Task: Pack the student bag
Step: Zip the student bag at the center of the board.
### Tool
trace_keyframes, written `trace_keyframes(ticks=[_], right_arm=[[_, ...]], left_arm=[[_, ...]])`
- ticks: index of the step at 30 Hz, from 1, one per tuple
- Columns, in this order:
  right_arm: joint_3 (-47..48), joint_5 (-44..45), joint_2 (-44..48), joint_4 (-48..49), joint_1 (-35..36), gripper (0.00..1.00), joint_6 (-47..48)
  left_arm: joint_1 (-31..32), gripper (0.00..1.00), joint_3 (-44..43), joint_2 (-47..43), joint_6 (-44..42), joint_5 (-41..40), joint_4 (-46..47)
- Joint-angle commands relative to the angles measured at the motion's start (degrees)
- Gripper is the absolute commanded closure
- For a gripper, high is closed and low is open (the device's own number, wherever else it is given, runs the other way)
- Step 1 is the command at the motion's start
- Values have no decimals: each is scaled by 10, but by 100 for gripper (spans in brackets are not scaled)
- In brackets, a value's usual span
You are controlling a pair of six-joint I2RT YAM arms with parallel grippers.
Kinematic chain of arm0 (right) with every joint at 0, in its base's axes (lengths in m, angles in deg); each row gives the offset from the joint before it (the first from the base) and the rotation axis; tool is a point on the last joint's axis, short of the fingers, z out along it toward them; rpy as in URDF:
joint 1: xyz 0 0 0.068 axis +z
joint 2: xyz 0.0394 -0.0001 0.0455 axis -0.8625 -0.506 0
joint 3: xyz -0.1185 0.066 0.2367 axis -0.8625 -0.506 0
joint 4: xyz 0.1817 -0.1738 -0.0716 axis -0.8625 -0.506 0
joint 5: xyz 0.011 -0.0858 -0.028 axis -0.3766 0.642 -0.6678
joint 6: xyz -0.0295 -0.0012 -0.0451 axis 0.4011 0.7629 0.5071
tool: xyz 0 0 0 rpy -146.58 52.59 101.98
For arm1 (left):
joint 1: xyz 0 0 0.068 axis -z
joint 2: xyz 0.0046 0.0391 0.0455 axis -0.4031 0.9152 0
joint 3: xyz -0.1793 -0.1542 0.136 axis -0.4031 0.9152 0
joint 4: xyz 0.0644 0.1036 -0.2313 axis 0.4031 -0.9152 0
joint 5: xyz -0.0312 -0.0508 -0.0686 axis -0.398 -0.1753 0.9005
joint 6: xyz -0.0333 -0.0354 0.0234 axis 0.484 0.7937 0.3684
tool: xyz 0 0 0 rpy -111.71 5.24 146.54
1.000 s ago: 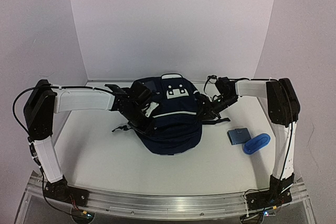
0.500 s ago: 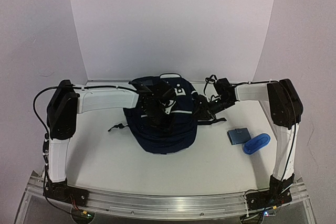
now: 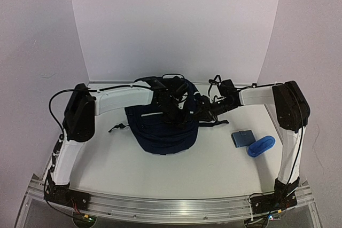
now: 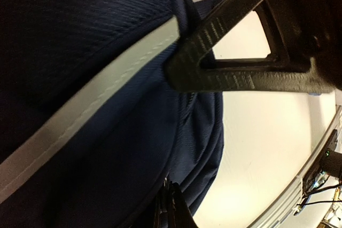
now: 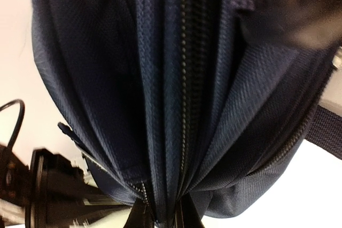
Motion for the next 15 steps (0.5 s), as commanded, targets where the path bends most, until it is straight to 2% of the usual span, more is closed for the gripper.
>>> trace_keyframes(ticks=[1, 4, 9, 10, 13, 15], right_arm=[[-7, -34, 55, 116, 31, 100, -77], [-1, -33, 54, 120, 42, 100, -78], [4, -39, 51, 122, 42, 99, -75], [6, -43, 50, 121, 40, 94, -72], [9, -38, 57, 118, 22, 69, -54], [8, -21, 70, 102, 4, 57, -27]], left_arm=[[6, 100, -125, 56, -18, 27, 61], [6, 100, -125, 55, -12, 22, 79], [3, 96, -64, 23, 5, 20, 121], [3, 92, -49, 14, 0, 25, 121], [3, 79, -8, -25, -17, 31, 107], [2, 74, 18, -54, -23, 28, 99]])
